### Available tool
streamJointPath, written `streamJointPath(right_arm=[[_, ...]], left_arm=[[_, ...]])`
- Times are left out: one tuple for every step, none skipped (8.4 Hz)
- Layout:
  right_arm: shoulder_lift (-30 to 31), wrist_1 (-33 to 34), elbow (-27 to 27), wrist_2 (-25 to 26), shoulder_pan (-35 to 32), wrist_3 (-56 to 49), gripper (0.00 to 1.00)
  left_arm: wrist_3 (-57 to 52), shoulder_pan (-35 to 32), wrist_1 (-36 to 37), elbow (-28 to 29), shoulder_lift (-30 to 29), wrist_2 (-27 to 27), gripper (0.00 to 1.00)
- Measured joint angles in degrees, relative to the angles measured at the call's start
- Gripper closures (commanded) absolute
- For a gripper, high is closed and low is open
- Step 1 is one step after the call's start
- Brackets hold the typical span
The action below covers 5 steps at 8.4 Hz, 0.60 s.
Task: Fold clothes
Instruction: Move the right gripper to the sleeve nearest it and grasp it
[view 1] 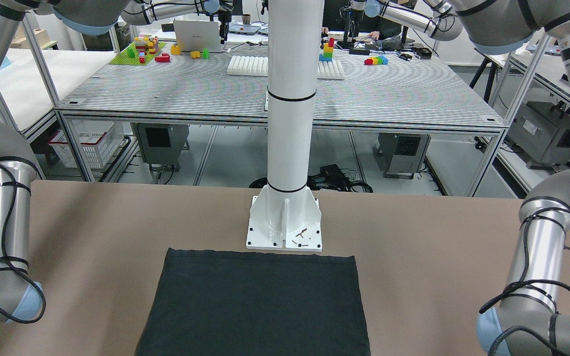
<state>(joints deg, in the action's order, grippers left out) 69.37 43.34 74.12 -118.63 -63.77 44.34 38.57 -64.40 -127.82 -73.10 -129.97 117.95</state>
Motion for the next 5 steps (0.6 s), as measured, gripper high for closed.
streamJointPath(right_arm=[[-0.06,-2.02,-0.78,1.91,2.05,2.41,0.06],[-0.04,-4.54,-1.79,4.22,4.22,4.69,0.06],[0.06,-6.29,-2.53,5.84,5.84,6.30,0.06],[0.20,-7.12,-2.99,6.72,7.02,7.05,0.06],[0.31,-7.45,-3.21,7.39,7.92,7.33,0.06]], left_arm=[[0.06,0.03,-0.04,0.31,-0.23,-0.05,0.06],[0.09,0.06,-0.06,0.51,-0.36,-0.07,0.06],[0.11,0.14,-0.10,0.61,-0.42,-0.08,0.06],[0.18,0.39,-0.13,0.64,-0.44,-0.10,0.06],[0.43,0.59,-0.14,0.66,-0.45,-0.18,0.06]])
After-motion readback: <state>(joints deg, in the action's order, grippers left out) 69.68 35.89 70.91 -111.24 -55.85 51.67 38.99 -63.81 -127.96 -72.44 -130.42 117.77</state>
